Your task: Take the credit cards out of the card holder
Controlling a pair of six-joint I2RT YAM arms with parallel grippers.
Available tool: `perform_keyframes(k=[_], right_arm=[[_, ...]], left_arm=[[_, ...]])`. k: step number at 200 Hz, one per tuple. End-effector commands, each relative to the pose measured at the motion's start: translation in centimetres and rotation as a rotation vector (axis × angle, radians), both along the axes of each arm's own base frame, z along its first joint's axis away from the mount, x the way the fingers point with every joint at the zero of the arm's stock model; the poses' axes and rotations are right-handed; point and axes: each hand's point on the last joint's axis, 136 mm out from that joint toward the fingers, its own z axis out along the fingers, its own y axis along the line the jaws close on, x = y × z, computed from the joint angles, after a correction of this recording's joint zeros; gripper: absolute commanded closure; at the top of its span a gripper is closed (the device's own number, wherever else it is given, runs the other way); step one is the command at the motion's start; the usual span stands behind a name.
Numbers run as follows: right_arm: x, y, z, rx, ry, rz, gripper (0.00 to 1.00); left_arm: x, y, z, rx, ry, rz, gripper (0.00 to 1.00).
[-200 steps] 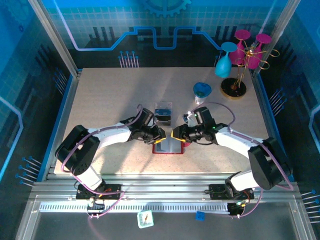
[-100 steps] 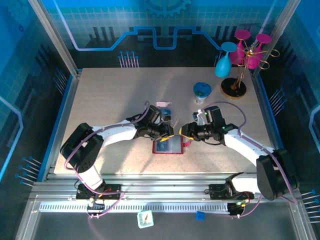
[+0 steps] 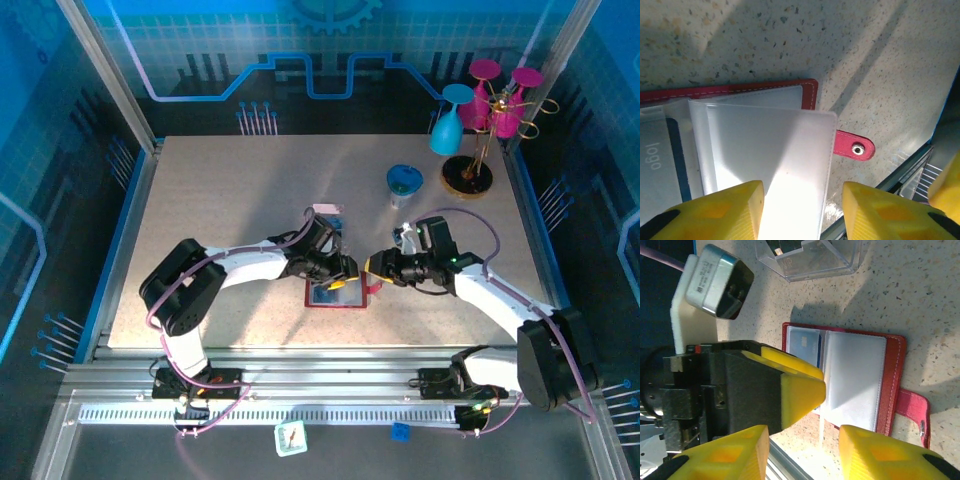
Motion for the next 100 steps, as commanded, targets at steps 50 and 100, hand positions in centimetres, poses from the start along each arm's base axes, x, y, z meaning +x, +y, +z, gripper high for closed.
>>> perform_keyframes(k=[50,100], right_arm=[[-0.4,-0.6,0.0,-0.003,0.001,-0.005,0.58],[-0.4,-0.5,0.3,0.004,0.001,-0.002,0.57]], left_arm=[[-0.5,-2.1,-0.7,-0.031,0.029,-0.037,0.45],[-0.5,-2.3,-0.5,-0.034,0.022,-0.042,0.39]])
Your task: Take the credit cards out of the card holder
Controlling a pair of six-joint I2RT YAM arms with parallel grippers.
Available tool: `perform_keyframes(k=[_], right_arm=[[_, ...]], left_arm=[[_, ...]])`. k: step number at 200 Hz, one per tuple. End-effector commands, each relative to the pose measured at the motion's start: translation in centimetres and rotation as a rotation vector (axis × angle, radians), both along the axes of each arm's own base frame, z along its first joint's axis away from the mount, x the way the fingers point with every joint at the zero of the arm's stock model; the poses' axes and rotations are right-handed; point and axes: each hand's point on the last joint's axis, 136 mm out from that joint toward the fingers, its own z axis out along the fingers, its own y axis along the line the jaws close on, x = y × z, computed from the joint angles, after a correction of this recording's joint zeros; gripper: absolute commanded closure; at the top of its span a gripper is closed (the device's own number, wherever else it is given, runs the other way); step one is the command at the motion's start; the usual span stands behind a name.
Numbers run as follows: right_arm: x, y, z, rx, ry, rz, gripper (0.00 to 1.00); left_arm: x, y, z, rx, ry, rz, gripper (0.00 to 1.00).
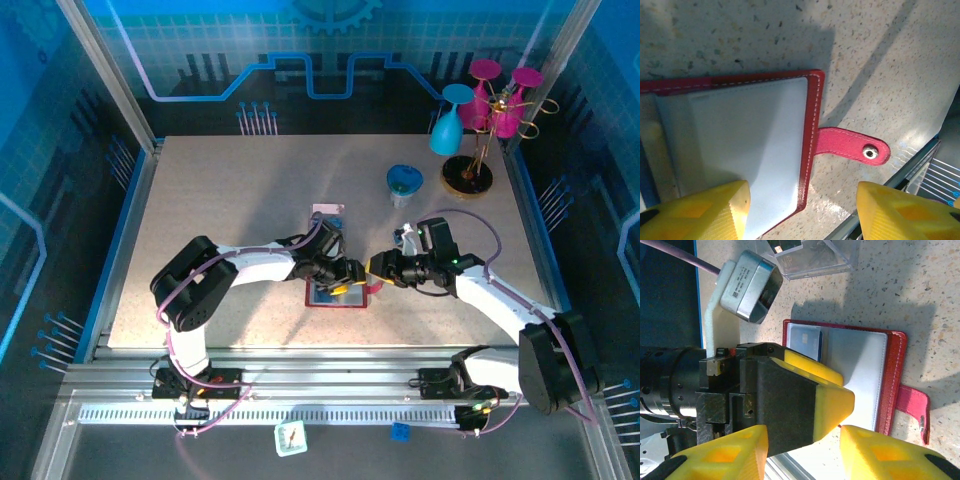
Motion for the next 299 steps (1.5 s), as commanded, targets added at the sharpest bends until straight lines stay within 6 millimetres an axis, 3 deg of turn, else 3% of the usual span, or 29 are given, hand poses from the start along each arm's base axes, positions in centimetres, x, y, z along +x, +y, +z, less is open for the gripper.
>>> perform_keyframes(k=[1,99,213,252,299], right_arm=[[-0.2,-0.4,0.3,0.005,0.002,-0.003,0.57],[0.4,0.5,0.6,0.028,-0.001,0.012,0.57],[1.2,5.3,-1.5,0.019,0.046,0.112,0.59],[1.1,6.6,-3.1,0.005,0.076,0.126,0.63],[0.7,7.6,-5.1,-0.019,0.115,0.142,0.68]], left_arm=[[0.0,-1.0,0.6,-0.029,0.008,-0.010,0.39],[0.4,0.9,3.3,-0.003,-0.067,0.011,0.38],[-0.4,8.0,2.0,0.058,-0.043,0.151,0.41],[-0.5,9.8,1.1,0.061,-0.019,0.203,0.50],[-0.3,10.0,0.7,0.045,-0.014,0.210,0.68]])
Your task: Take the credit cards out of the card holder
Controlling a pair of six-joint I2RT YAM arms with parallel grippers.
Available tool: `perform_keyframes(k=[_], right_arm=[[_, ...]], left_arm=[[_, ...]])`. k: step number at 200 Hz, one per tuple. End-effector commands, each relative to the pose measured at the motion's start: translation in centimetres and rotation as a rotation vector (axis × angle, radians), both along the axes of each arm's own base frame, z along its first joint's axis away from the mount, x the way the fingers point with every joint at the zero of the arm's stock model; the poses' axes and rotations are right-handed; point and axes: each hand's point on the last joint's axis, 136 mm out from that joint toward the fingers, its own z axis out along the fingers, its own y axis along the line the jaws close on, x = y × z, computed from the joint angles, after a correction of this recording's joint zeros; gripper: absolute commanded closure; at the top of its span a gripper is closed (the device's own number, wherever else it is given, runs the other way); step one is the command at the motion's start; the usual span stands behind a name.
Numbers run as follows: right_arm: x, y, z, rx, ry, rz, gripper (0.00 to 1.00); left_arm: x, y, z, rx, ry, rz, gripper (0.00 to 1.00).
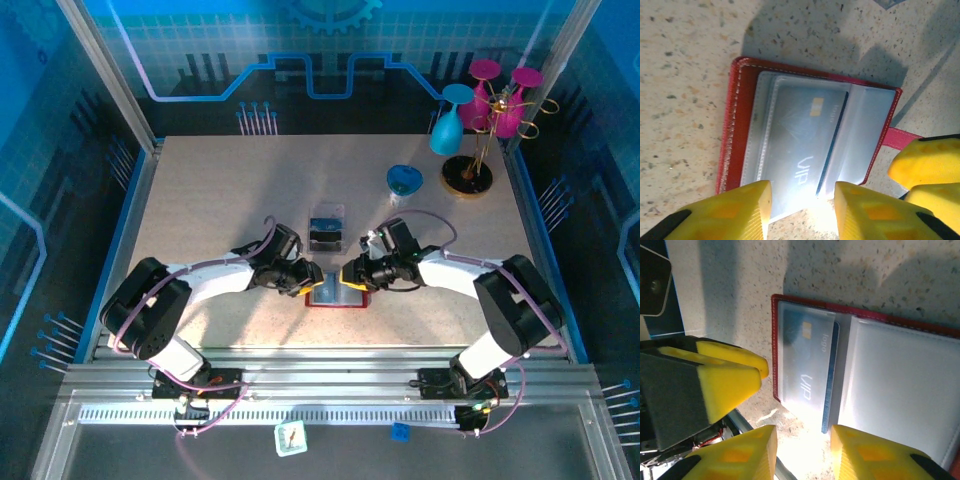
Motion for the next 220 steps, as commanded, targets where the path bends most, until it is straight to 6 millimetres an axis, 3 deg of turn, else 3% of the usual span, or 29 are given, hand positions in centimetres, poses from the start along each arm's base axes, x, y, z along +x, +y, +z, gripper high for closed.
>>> perform_keyframes(k=[1,69,220], right_arm=[[0.8,1.1,0.0,0.003,-0.018,0.001,0.69],[0.7,2.7,-1.3,-0.002,0.009,0.019,0.76],[0.7,3.5,-3.0,-0.041,0.040,0.043,0.76]], left_arm=[[0.4,0.0,0.5,-0.024,-0.019,0.009,0.68],[1.1,-0.7,-0.2,-0.037,-0.004,0.001,0.85],[0.6,-0.4,-1.5,-0.022,0.023,0.003,0.88]])
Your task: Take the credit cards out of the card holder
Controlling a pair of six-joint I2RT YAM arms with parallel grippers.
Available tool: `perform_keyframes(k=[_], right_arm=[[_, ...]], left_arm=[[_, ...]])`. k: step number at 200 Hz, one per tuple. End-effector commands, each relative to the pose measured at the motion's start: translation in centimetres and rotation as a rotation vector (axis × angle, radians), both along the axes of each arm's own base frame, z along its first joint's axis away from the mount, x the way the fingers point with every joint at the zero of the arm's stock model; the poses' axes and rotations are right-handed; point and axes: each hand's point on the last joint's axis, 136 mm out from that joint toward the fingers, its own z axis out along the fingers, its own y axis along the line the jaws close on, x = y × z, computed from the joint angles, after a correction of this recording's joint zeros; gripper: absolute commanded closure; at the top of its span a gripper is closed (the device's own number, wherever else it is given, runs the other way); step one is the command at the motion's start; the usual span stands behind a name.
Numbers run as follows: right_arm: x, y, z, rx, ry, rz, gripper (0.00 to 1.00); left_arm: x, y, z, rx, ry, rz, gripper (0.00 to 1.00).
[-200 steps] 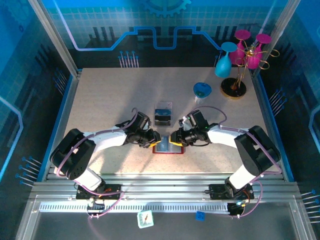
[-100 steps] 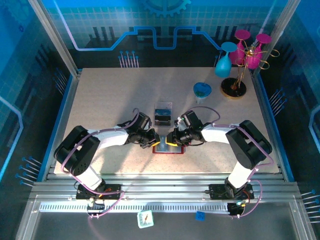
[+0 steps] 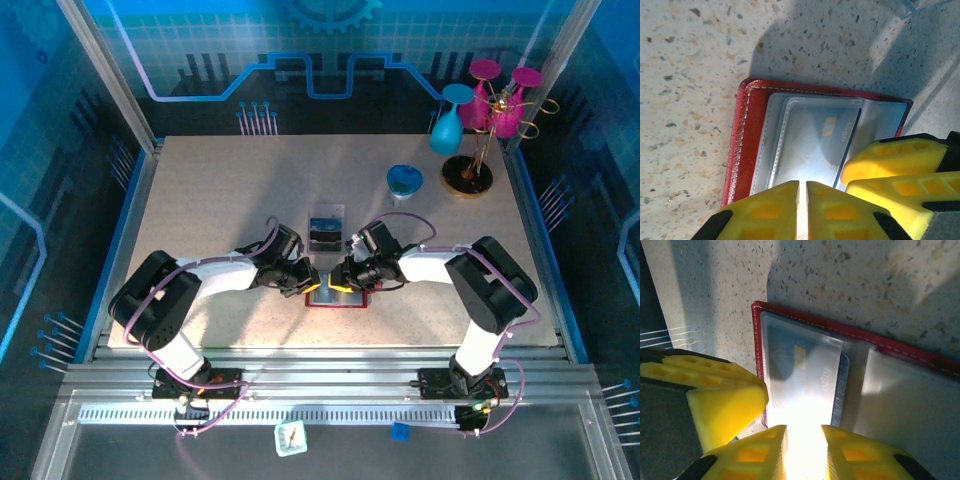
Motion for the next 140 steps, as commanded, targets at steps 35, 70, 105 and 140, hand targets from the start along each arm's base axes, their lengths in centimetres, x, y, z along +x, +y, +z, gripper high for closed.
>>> perform_keyframes(k=[35,70,105,140], right_arm=[[-0.3,0.0,-0.7,-0.062,-0.003,0.019,0.76],[-0.5,-0.6,-1.0,-0.102,-0.007,0.026,0.76],[-0.5,-1.0,-0.9,-0.130,-0.013,0.029,0.76],[-0.5,-1.2,-0.3,-0.148,-0.027,0.034,0.76]], left_arm=[[-0.1,0.0,-0.4,-0.010,0.021,0.000,0.88],[-0.1,0.0,-0.4,-0.007,0.021,-0.002,0.88],[-0.2,0.2,-0.6,-0.002,0.025,0.002,0.88],[-0.2,0.1,-0.7,-0.002,0.026,-0.001,0.88]])
